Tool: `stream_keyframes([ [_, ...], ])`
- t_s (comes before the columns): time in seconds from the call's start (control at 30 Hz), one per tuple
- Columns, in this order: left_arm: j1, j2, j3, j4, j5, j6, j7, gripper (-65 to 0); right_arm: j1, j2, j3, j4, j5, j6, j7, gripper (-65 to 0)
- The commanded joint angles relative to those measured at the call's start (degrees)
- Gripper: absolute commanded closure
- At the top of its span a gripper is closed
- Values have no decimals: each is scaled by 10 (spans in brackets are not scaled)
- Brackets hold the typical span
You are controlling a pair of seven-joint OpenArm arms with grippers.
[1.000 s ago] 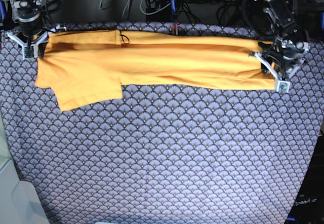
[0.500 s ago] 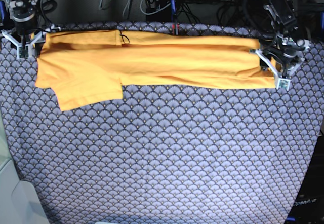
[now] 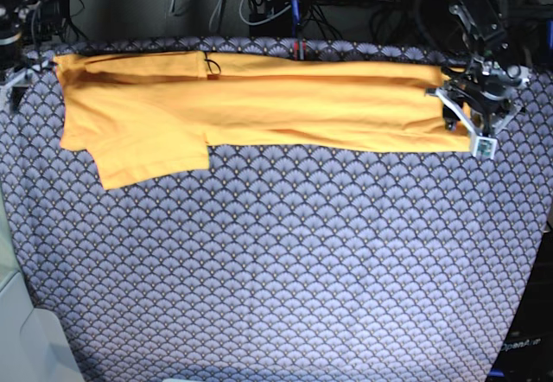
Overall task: Fold the T-shirt properly
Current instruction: 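Lower the folded hem onto the shirt and open the right gripper, then grasp the hanging sleeve with the right gripper and tuck it onto the fold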
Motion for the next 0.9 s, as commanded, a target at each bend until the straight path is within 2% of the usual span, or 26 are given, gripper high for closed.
stream_keyframes([
  [0.0, -1, -3, -2, 11, -4, 1, -14, -289, 11, 6, 2, 11, 9, -5, 14, -229],
  [0.13, -6, -4, -2, 4, -4, 1, -20, -289, 61, 23, -6, 4, 6, -5, 8, -244],
  [0.27, -12, -4, -2, -16, -2, 1, -20, -288, 107, 43, -57, -43, 4, -5, 6, -287],
  [0.4, -22, -5, -2, -35, 2, 1, -20, -287, 160, 59, -104, -97, -30, -5, -46, -290],
  [0.53, -21, -4, -2, -35, 2, 1, -20, -286, 200, 59, -119, -144, -38, -5, -72, -290],
  [0.73, -21, -4, -2, -35, 2, 1, -15, -285, 200, 49, -183, -158, -36, -5, -96, -290],
  [0.87, -21, -4, -2, -35, 2, 1, -14, -285, 201, 37, -197, -158, -35, -5, -103, -290],
])
